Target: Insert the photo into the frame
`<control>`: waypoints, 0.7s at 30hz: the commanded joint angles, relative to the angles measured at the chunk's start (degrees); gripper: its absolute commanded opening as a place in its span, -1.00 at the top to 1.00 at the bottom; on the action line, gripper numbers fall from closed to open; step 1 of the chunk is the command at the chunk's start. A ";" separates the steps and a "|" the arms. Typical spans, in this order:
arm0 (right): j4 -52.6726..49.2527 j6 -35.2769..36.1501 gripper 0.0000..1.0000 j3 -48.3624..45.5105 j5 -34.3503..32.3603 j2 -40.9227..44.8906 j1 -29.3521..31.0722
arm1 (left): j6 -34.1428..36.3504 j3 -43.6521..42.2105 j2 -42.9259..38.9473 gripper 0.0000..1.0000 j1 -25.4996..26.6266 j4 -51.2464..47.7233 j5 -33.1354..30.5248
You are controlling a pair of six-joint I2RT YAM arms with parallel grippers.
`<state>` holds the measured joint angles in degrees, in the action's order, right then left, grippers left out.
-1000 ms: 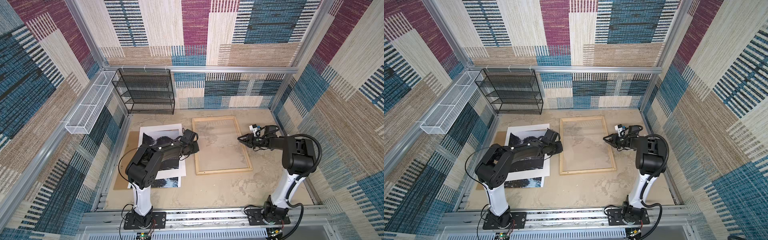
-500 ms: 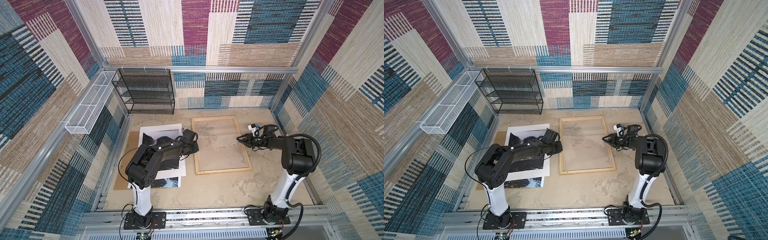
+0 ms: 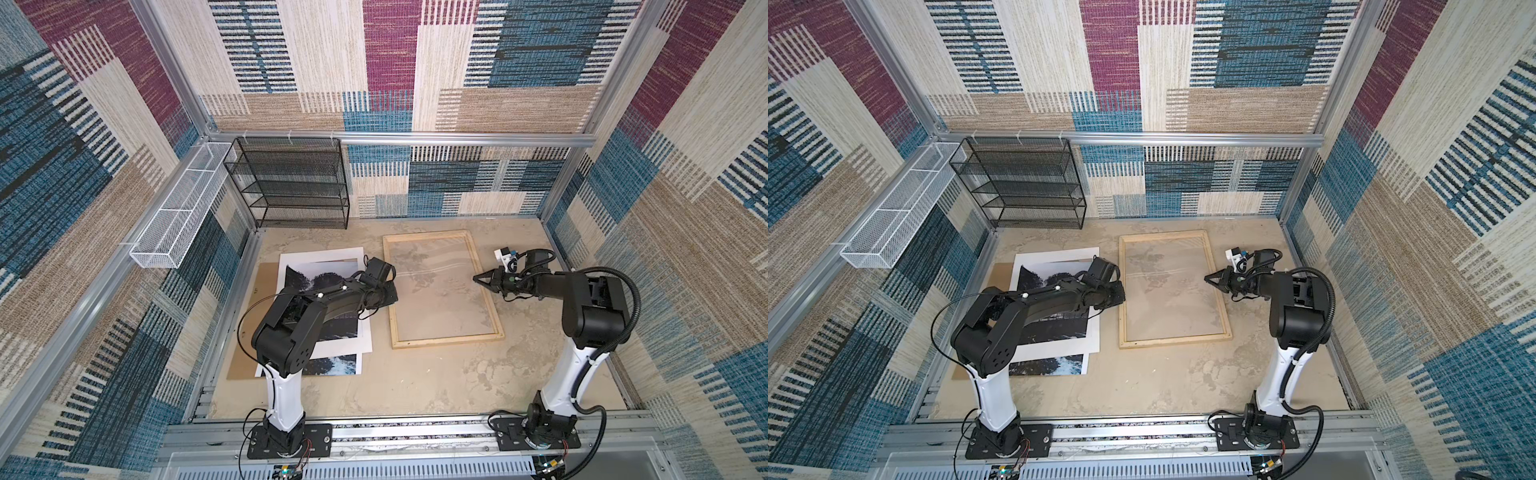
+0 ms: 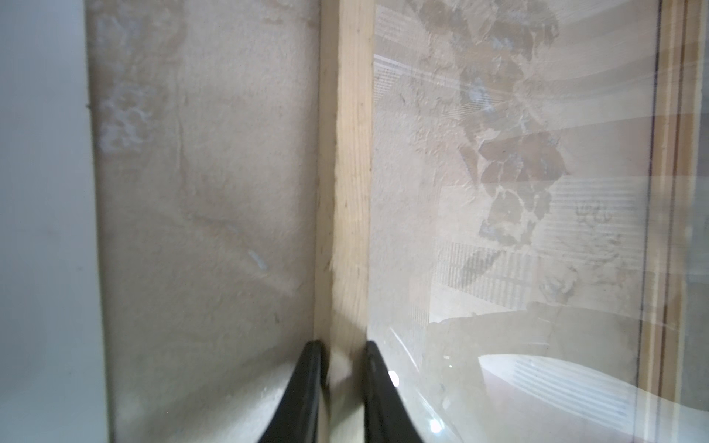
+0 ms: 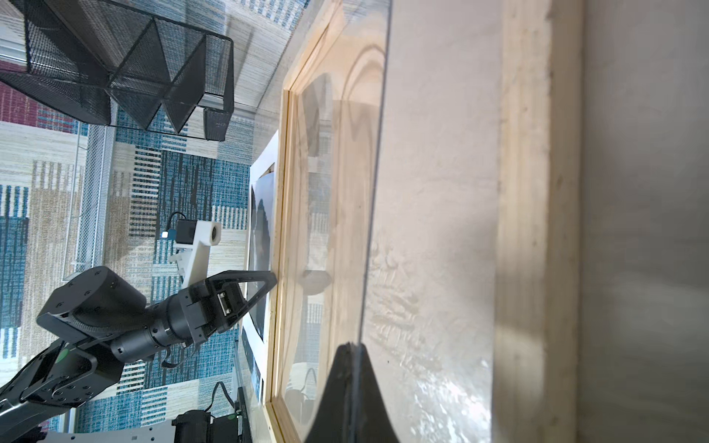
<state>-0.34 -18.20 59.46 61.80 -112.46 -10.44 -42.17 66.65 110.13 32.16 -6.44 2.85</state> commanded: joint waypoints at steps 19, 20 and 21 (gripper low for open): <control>18.60 -13.22 1.00 -4.70 13.00 3.51 -0.94 | 0.12 -0.06 -0.67 0.18 -0.08 -0.14 -0.39; 18.57 -13.27 1.00 -4.77 12.78 3.89 -1.02 | 0.13 -0.35 -1.02 0.12 -0.15 0.28 -0.25; 18.60 -13.34 1.00 -4.87 12.64 4.26 -1.14 | 0.09 -0.68 -1.50 0.07 -0.17 0.75 -0.17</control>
<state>14.72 -29.95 54.74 71.90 -109.32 -11.49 -42.02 66.48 109.73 32.14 -6.66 2.98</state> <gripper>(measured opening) 0.053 0.449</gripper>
